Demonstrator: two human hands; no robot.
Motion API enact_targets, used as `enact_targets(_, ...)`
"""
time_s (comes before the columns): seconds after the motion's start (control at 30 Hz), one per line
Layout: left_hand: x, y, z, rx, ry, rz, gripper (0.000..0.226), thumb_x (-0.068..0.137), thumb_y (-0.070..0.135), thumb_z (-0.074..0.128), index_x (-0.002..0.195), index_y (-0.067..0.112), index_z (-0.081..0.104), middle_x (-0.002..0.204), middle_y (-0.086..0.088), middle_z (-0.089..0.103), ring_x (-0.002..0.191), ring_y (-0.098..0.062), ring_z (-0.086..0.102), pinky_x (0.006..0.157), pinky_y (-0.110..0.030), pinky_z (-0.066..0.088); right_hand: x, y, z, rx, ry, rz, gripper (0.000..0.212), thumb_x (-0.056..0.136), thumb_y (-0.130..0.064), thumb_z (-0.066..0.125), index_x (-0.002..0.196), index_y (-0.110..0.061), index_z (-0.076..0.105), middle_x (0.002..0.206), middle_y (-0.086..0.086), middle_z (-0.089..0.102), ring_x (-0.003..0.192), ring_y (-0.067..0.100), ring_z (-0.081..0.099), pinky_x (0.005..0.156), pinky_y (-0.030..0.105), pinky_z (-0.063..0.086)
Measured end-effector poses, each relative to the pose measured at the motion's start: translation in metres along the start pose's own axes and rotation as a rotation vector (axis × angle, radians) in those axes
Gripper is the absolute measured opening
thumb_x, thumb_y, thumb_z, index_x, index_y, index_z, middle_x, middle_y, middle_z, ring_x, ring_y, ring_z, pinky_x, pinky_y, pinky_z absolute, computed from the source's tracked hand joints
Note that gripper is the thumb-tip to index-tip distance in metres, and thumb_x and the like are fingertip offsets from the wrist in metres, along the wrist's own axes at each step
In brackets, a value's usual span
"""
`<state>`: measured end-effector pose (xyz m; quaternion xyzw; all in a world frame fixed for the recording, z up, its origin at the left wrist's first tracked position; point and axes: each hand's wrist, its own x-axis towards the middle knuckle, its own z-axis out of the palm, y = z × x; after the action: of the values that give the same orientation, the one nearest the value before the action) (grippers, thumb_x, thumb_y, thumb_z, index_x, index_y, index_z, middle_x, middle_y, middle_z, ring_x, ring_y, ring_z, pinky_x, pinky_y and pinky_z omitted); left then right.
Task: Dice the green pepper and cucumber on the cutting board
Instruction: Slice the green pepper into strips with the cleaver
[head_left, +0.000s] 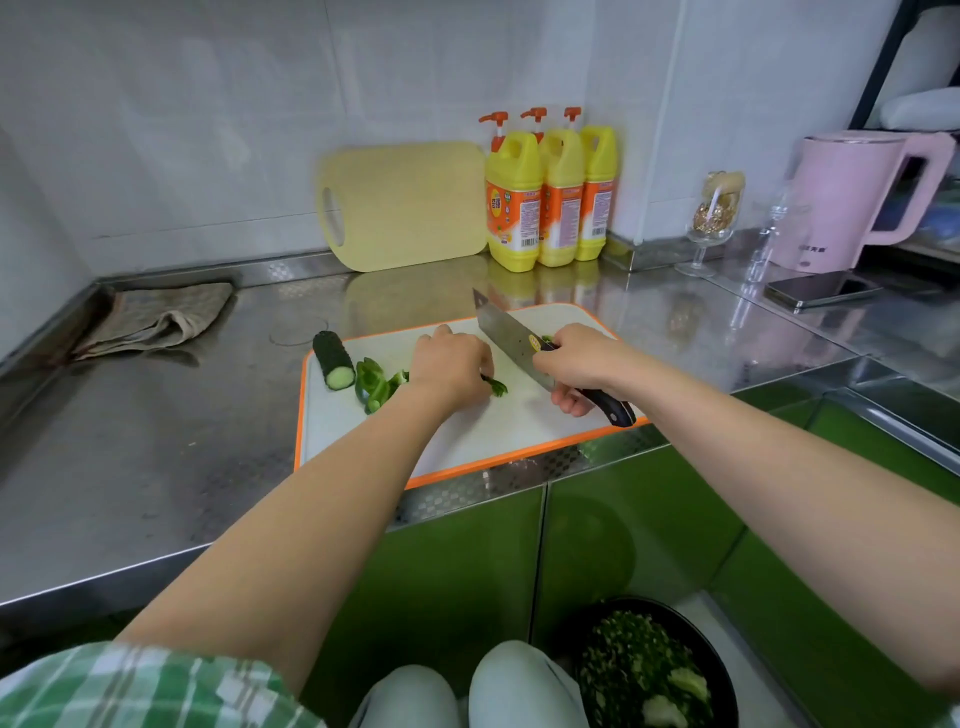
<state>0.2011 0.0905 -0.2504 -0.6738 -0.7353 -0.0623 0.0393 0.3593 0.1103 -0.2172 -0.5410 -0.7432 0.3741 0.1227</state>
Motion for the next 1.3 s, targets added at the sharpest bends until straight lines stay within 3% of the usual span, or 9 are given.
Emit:
enact_targets(0.17,-0.001,-0.002,0.006,-0.02,0.102,-0.049,0.017,0.084,0.026,0.061,0.099,0.026,0.068,0.102,-0.001,0.068,0.107,-0.027,0.049,0.078,-0.031,0.035,0.009,-0.005,0.003,-0.313,0.12,-0.032,0.026,0.089,-0.019,0.042,0.075,-0.002,0.057,0.062,0.013,0.065,0.054,0.028,0.063,0.069,0.035,0.057)
enact_targets(0.27,-0.002,0.0,0.011,-0.018,0.154,-0.061,0.015,0.086,0.028,0.062,0.098,0.023,0.069,0.103,-0.003,0.067,0.104,-0.027,0.051,0.077,-0.031,0.033,0.016,-0.006,0.004,-0.483,0.177,-0.027,0.029,0.09,-0.016,0.045,0.064,-0.007,0.055,0.056,0.008,0.063,0.053,0.026,0.06,0.067,0.031,0.053)
enact_targets(0.37,0.001,0.001,0.015,-0.031,0.164,-0.066,0.018,0.088,0.032,0.062,0.1,0.022,0.07,0.105,-0.005,0.067,0.105,-0.028,0.052,0.08,-0.032,0.036,0.02,-0.01,0.001,-0.596,0.19,-0.004,0.022,0.084,-0.009,0.059,0.062,-0.008,0.056,0.069,0.012,0.066,0.067,0.029,0.062,0.063,0.028,0.048)
enact_targets(0.47,0.001,-0.002,0.016,-0.035,0.158,-0.053,0.033,0.088,0.042,0.062,0.113,0.021,0.066,0.113,-0.007,0.062,0.11,-0.029,0.05,0.086,-0.034,0.038,0.021,-0.008,0.0,-0.549,0.15,0.008,0.023,0.083,-0.007,0.058,0.059,-0.006,0.06,0.069,0.013,0.067,0.07,0.031,0.064,0.07,0.031,0.054)
enact_targets(0.53,-0.001,-0.007,0.017,-0.053,0.167,-0.039,0.039,0.087,0.045,0.061,0.12,0.024,0.063,0.116,-0.006,0.059,0.112,-0.029,0.048,0.088,-0.035,0.038,0.02,-0.004,-0.001,-0.432,0.17,-0.029,0.032,0.089,-0.009,0.048,0.058,-0.005,0.057,0.06,0.012,0.064,0.058,0.027,0.06,0.068,0.031,0.054)
enact_targets(0.73,-0.005,-0.013,0.015,-0.089,0.148,-0.06,0.024,0.089,0.036,0.061,0.108,0.028,0.072,0.11,-0.002,0.067,0.106,-0.029,0.055,0.084,-0.034,0.042,0.007,-0.007,-0.004,-0.306,0.119,-0.071,0.032,0.093,-0.009,0.042,0.062,-0.007,0.05,0.059,0.009,0.056,0.048,0.019,0.052,0.048,0.021,0.042)
enact_targets(1.0,-0.003,-0.004,0.016,-0.036,0.185,-0.057,0.021,0.088,0.032,0.06,0.098,0.02,0.073,0.101,-0.004,0.069,0.098,-0.028,0.058,0.075,-0.031,0.035,0.002,-0.013,0.0,-0.293,0.122,-0.083,0.029,0.095,-0.009,0.043,0.067,-0.009,0.046,0.063,0.009,0.055,0.049,0.019,0.052,0.046,0.02,0.041)
enact_targets(1.13,-0.003,-0.006,0.015,-0.022,0.184,-0.043,0.026,0.088,0.036,0.061,0.105,0.019,0.071,0.108,-0.007,0.065,0.106,-0.029,0.053,0.081,-0.032,0.037,-0.001,-0.022,0.001,-0.322,0.11,-0.08,0.031,0.095,-0.009,0.044,0.065,-0.009,0.045,0.062,0.008,0.054,0.049,0.018,0.052,0.046,0.021,0.04)
enact_targets(1.3,-0.01,-0.015,0.017,-0.119,0.206,-0.064,0.019,0.088,0.03,0.06,0.099,0.026,0.075,0.103,-0.004,0.066,0.102,-0.029,0.052,0.077,-0.032,0.037,-0.006,-0.035,0.009,-0.511,0.031,0.038,0.033,0.09,-0.002,0.046,0.061,-0.002,0.062,0.03,0.001,0.05,0.05,0.019,0.053,0.052,0.023,0.044)
